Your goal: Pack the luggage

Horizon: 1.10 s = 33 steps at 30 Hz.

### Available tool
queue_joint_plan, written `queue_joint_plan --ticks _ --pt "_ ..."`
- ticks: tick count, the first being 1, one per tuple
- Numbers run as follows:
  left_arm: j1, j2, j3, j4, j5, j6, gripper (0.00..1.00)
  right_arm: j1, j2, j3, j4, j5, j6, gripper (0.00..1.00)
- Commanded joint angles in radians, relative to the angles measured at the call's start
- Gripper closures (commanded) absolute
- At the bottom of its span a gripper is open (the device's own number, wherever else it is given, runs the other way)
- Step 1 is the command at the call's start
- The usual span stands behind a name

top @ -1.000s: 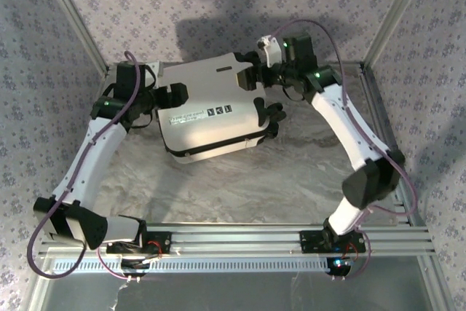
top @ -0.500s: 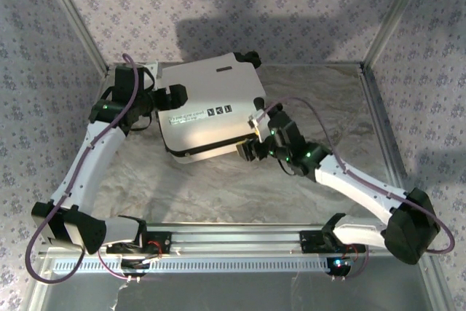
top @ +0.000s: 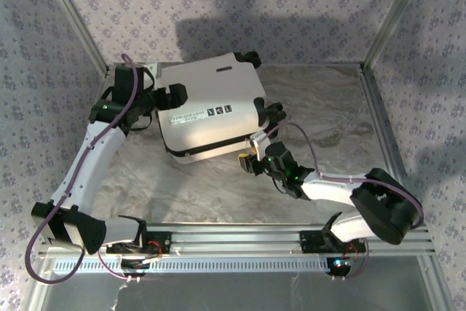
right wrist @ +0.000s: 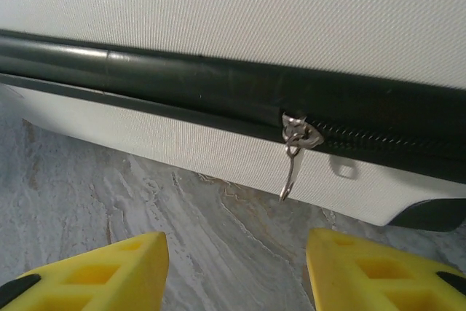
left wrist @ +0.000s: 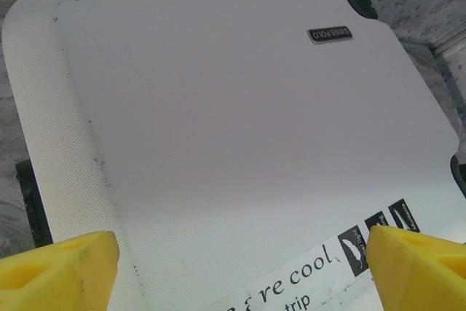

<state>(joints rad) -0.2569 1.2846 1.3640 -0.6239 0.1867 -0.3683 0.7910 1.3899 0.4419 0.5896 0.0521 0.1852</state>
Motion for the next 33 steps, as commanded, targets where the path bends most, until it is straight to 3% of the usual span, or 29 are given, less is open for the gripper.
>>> queue_joint_plan --ticks 1,12,22,33 --pt "-0.005 -0.019 0.001 0.02 0.004 -0.007 0.12 0.005 0.032 -0.035 0.208 -0.009 -0.038 0.48" --pt "-0.01 -0.022 0.006 0.001 -0.001 -0.008 0.12 -0.046 0.154 -0.021 0.313 -0.034 -0.092 0.56" --pt "-0.014 -0.04 0.005 -0.009 -0.007 -0.008 0.12 -0.088 0.161 0.006 0.319 -0.095 -0.093 0.6" --pt "-0.023 -0.044 0.006 -0.012 -0.012 -0.006 0.12 -0.117 0.164 0.02 0.297 -0.092 -0.09 0.77"
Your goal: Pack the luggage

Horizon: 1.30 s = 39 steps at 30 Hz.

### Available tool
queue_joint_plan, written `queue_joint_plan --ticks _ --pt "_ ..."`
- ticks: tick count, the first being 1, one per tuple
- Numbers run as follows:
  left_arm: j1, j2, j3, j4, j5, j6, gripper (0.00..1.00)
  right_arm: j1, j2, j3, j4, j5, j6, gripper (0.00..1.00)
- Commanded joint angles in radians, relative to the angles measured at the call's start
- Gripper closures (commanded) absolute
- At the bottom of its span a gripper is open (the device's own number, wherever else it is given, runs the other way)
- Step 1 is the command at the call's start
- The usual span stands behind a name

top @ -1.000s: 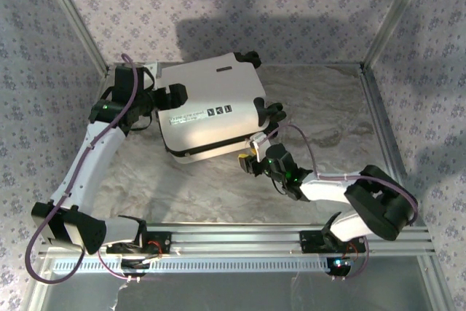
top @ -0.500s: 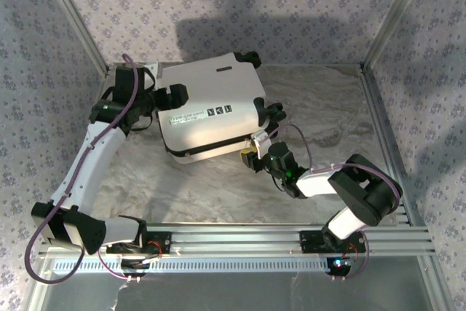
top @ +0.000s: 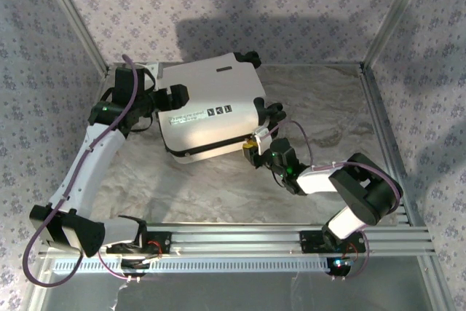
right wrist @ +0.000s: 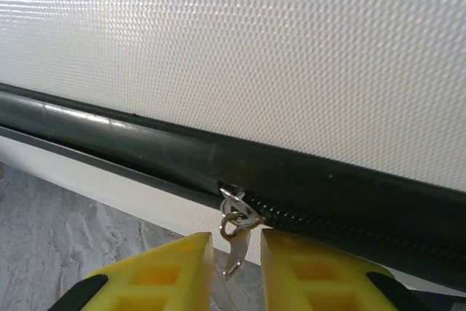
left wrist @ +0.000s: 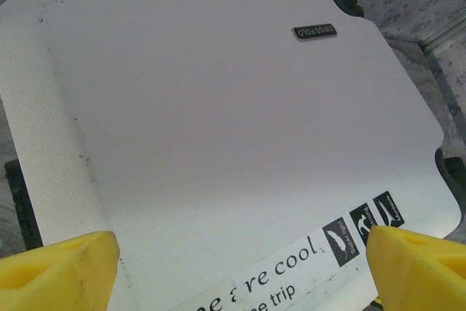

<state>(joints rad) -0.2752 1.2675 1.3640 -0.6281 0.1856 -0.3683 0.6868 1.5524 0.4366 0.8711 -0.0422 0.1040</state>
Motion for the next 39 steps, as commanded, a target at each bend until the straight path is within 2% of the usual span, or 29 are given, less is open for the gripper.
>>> queue_joint_plan --ticks 1,9,20,23,27,30,33,39 --pt "-0.004 -0.027 0.006 -0.009 -0.011 -0.006 0.12 -0.02 0.0 0.025 0.014 0.003 -0.007 0.79" --pt "-0.007 -0.03 0.007 -0.013 -0.014 -0.004 0.12 -0.048 -0.018 0.018 0.0 -0.015 -0.013 0.92" --pt "-0.011 -0.034 0.008 -0.02 -0.016 -0.001 0.12 -0.085 -0.04 0.001 -0.008 -0.024 -0.011 1.0" --pt "-0.012 -0.036 0.008 -0.021 -0.017 0.002 0.12 -0.096 -0.056 0.005 -0.049 0.043 0.002 1.0" --pt "-0.013 -0.037 0.007 -0.021 -0.018 0.002 0.12 -0.117 -0.074 0.025 -0.147 0.227 0.067 1.0" --pt "-0.016 -0.036 0.007 -0.021 -0.016 0.003 0.12 -0.125 -0.1 0.016 -0.179 0.314 0.108 1.0" --pt "-0.02 -0.029 0.013 -0.022 -0.017 0.003 0.12 -0.126 -0.125 0.008 -0.196 0.34 0.125 1.0" --pt "-0.07 -0.004 0.025 0.003 0.007 -0.001 0.12 -0.106 -0.129 -0.004 -0.149 0.262 0.083 1.0"
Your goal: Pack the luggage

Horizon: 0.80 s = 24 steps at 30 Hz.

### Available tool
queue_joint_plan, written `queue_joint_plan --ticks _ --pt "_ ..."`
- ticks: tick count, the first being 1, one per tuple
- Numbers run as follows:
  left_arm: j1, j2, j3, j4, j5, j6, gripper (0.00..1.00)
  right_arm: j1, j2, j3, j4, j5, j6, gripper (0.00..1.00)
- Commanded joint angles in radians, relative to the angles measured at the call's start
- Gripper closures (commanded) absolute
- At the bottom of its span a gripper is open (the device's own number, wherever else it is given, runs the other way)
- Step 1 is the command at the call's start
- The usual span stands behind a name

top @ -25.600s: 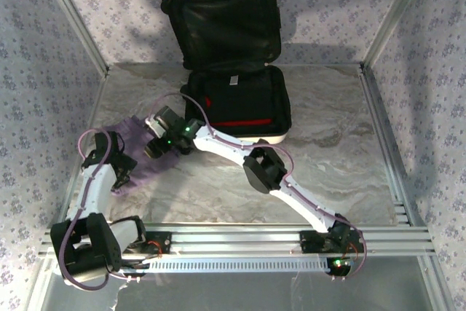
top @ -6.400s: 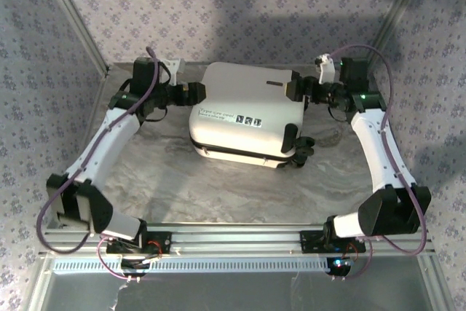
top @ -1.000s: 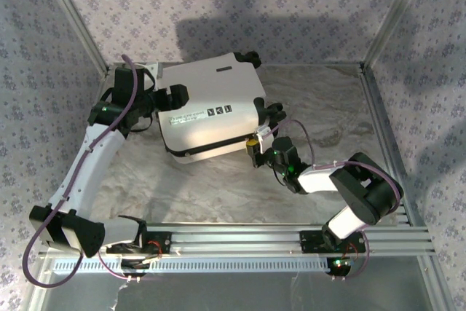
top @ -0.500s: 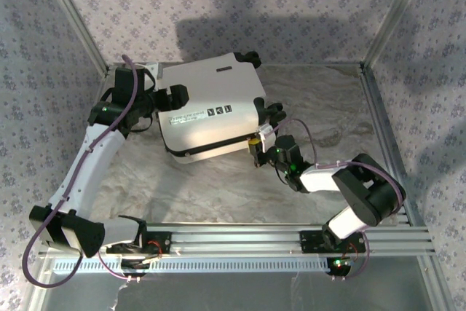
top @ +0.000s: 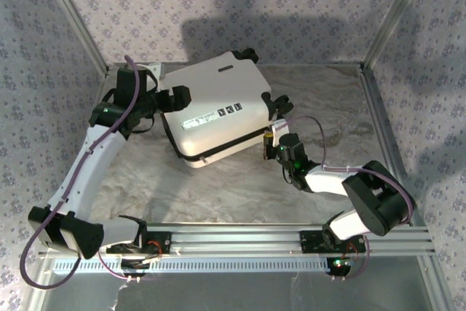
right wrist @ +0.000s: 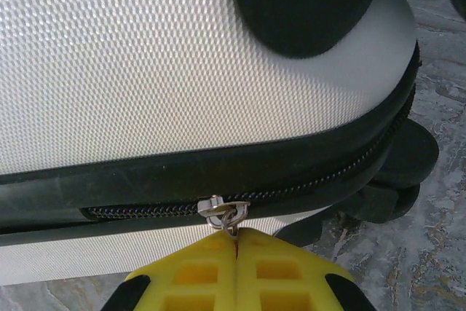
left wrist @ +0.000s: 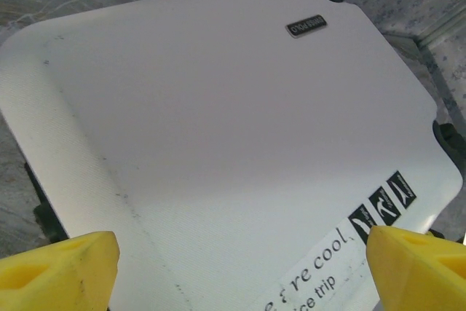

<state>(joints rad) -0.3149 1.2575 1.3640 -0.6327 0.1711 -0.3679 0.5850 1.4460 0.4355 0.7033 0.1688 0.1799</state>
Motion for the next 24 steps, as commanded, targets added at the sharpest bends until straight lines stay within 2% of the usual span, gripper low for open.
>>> queue_joint_plan --ticks 1,4,9,18,24 --pt "-0.049 0.016 0.028 0.022 0.024 -0.004 0.12 -0.005 -0.021 -0.003 0.026 0.045 0.006 1.0" --pt "-0.128 0.091 0.084 0.041 0.033 0.01 0.12 -0.01 -0.021 -0.013 0.059 -0.017 -0.012 1.0" --pt "-0.272 0.304 0.319 -0.028 -0.031 0.128 0.13 -0.034 -0.022 -0.028 0.085 -0.16 -0.033 1.0" --pt "-0.381 0.702 0.827 -0.229 -0.036 0.174 0.2 -0.082 -0.072 -0.048 0.052 -0.294 -0.038 1.0" --pt "-0.446 0.912 1.095 -0.265 0.075 0.178 0.21 -0.105 -0.103 -0.061 0.031 -0.333 -0.043 1.0"
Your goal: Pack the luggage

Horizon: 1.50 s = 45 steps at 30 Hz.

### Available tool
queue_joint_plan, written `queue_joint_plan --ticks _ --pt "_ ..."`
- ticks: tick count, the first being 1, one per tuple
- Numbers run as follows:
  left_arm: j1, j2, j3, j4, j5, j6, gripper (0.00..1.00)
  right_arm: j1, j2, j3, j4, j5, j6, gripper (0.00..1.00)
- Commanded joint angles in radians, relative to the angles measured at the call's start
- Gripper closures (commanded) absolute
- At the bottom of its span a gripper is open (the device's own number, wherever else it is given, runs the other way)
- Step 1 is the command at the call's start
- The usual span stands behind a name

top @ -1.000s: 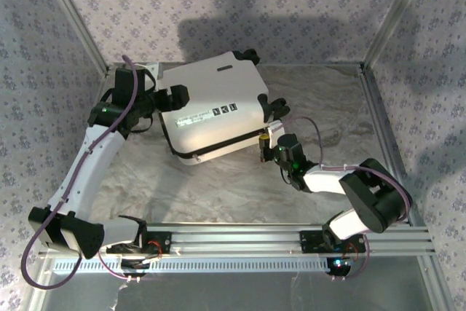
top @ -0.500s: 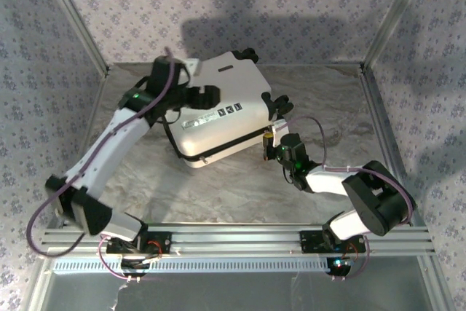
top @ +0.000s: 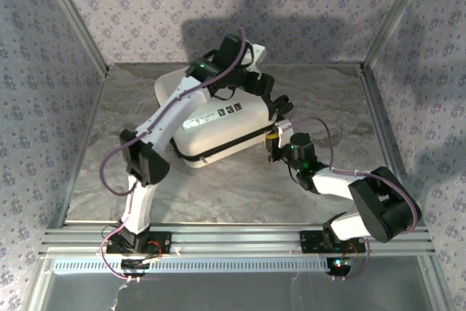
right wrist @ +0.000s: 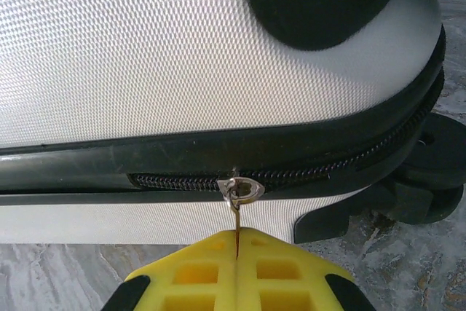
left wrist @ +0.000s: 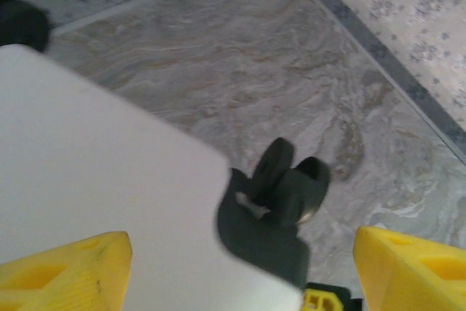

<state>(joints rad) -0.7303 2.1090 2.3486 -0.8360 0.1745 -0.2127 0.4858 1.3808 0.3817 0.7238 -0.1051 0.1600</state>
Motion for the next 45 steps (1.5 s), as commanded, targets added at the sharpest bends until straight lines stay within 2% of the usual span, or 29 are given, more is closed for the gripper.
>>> queue_joint_plan --ticks 1,6,10,20,29,36,45 --pt "-0.036 0.087 0.15 -0.064 0.084 0.023 0.21 -0.009 -0.041 -0.009 0.005 -0.064 -0.024 1.0" --pt "-0.065 0.216 0.317 -0.101 0.092 0.05 0.24 -0.017 -0.066 -0.013 -0.023 -0.077 -0.03 1.0" --pt "-0.077 0.238 0.294 -0.066 0.104 0.1 0.25 -0.019 -0.088 -0.018 -0.041 -0.087 -0.033 1.0" --pt "-0.097 0.308 0.288 -0.039 0.008 0.155 0.27 -0.018 -0.116 -0.036 -0.054 -0.102 -0.031 1.0" --pt "-0.115 0.343 0.289 -0.044 -0.128 0.19 0.29 -0.016 -0.115 -0.031 -0.059 -0.11 -0.037 1.0" --pt "-0.149 0.373 0.314 -0.063 -0.216 0.279 0.29 -0.01 -0.117 -0.027 -0.066 -0.114 -0.037 1.0" --pt "-0.165 0.388 0.334 -0.155 -0.29 0.337 0.36 -0.002 -0.123 -0.022 -0.072 -0.116 -0.043 1.0"
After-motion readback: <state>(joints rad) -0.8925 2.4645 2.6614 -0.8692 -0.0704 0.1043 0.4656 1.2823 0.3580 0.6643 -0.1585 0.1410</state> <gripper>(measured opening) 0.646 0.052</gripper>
